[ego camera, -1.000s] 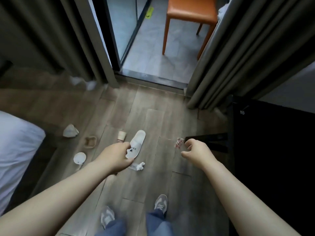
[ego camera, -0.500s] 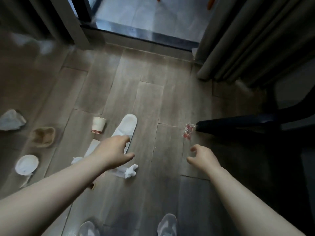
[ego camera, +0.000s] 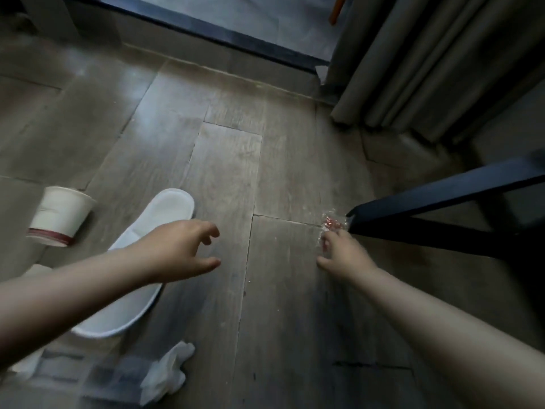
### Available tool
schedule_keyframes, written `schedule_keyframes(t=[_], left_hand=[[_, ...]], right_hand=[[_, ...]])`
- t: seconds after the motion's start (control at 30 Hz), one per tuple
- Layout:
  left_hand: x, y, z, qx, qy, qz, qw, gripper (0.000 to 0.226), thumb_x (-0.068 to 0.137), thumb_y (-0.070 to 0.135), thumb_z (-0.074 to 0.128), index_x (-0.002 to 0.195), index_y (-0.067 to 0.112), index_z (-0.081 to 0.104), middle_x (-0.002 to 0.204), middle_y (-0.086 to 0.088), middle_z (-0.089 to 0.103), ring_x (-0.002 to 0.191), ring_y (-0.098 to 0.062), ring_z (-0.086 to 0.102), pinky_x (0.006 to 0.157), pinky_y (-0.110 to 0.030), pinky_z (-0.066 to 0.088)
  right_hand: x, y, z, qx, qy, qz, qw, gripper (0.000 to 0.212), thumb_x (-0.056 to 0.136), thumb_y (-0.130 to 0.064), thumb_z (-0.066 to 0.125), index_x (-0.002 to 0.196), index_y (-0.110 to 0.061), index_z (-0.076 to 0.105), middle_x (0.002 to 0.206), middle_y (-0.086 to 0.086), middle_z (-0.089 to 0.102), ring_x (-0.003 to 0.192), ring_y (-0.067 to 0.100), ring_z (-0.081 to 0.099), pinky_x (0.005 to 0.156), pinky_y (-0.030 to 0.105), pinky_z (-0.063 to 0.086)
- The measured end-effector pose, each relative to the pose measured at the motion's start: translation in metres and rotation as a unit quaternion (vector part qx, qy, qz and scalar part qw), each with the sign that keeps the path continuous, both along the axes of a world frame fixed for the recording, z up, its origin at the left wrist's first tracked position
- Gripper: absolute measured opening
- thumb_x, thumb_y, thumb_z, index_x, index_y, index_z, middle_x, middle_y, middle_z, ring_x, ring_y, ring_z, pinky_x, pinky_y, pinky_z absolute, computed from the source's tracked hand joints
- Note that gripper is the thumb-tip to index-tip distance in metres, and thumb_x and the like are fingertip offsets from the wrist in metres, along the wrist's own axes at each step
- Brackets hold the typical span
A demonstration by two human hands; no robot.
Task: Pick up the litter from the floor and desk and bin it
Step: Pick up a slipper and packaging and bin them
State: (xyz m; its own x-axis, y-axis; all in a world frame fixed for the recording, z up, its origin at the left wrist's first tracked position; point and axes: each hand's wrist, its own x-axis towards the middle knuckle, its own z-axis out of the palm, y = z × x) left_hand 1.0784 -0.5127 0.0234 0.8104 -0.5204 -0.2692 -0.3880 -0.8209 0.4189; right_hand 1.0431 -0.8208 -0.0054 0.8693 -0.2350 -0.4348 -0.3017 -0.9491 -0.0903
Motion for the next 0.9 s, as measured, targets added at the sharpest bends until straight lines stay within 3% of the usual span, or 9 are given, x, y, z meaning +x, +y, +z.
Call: schedule_keyframes(t=[0.2,0.3,0.4,0.53,0.63,0.73,0.9], left_hand=[[-0.021,0.022,0.009,0.032,-0.013,0.022,0.999,0.049,0.082,0.051,0.063,0.123,0.026,0.052,0.117,0.01,0.061,0.104,-0.007,0.058,0.083,-0.019,0.042],[-0.027,0.031,0.008,0.042,-0.039,0.007,0.998,0.047,0.084,0.049,0.062,0.123,0.026,0.052,0.119,0.01,0.06,0.105,-0.007,0.058,0.079,-0.018,0.039],[-0.028,0.043,0.01,0.052,-0.048,0.008,0.997,0.046,0.084,0.047,0.063,0.123,0.026,0.052,0.118,0.01,0.06,0.105,-0.01,0.058,0.08,-0.019,0.041],[-0.039,0.063,0.015,0.029,-0.049,0.041,0.998,0.044,0.081,0.044,0.067,0.12,0.025,0.055,0.112,0.009,0.063,0.099,-0.011,0.061,0.082,-0.026,0.048],[-0.051,0.083,0.011,0.027,-0.047,0.062,0.997,0.045,0.079,0.043,0.068,0.118,0.023,0.058,0.111,0.006,0.064,0.097,-0.011,0.063,0.081,-0.026,0.049],[-0.06,0.102,0.008,0.031,-0.037,0.075,0.996,0.062,0.069,0.062,0.051,0.115,0.021,0.06,0.111,0.003,0.065,0.095,-0.014,0.063,0.079,-0.027,0.048],[-0.074,0.12,0.007,0.021,-0.052,0.126,0.99,0.074,0.064,0.063,0.041,0.118,0.017,0.059,0.116,-0.001,0.063,0.103,-0.021,0.061,0.084,-0.032,0.048]], right_hand=[[-0.007,-0.011,0.005,0.033,-0.016,-0.043,0.998,0.071,0.08,-0.032,0.065,0.143,-0.013,0.038,0.15,0.012,0.032,0.133,0.034,0.038,0.109,0.035,0.035],[0.001,-0.016,-0.003,0.044,-0.034,-0.029,0.998,0.074,0.08,-0.033,0.066,0.145,-0.017,0.035,0.157,0.01,0.016,0.137,0.035,0.032,0.111,0.035,0.033],[0.006,-0.016,-0.012,0.056,-0.003,-0.017,0.998,0.077,0.081,-0.035,0.067,0.147,-0.019,0.031,0.16,0.008,0.001,0.142,0.032,0.025,0.111,0.034,0.032],[-0.002,0.009,-0.023,0.094,0.046,-0.019,0.994,0.083,0.086,-0.045,0.062,0.152,-0.018,0.02,0.161,0.008,-0.002,0.146,0.03,0.017,0.113,0.035,0.026],[-0.021,0.043,-0.031,0.105,0.031,0.072,0.991,0.084,0.087,-0.049,0.059,0.154,-0.024,0.015,0.162,0.006,-0.002,0.148,0.026,0.012,0.117,0.037,0.021],[-0.049,0.078,-0.029,0.121,0.028,0.199,0.972,0.075,0.09,-0.043,0.056,0.153,-0.023,0.02,0.162,0.006,0.004,0.148,0.022,0.01,0.118,0.031,0.015],[-0.09,0.124,-0.013,0.204,0.018,0.31,0.929,0.065,0.09,-0.032,0.056,0.149,-0.025,0.031,0.157,-0.005,0.026,0.142,0.01,0.028,0.112,0.018,0.022]])
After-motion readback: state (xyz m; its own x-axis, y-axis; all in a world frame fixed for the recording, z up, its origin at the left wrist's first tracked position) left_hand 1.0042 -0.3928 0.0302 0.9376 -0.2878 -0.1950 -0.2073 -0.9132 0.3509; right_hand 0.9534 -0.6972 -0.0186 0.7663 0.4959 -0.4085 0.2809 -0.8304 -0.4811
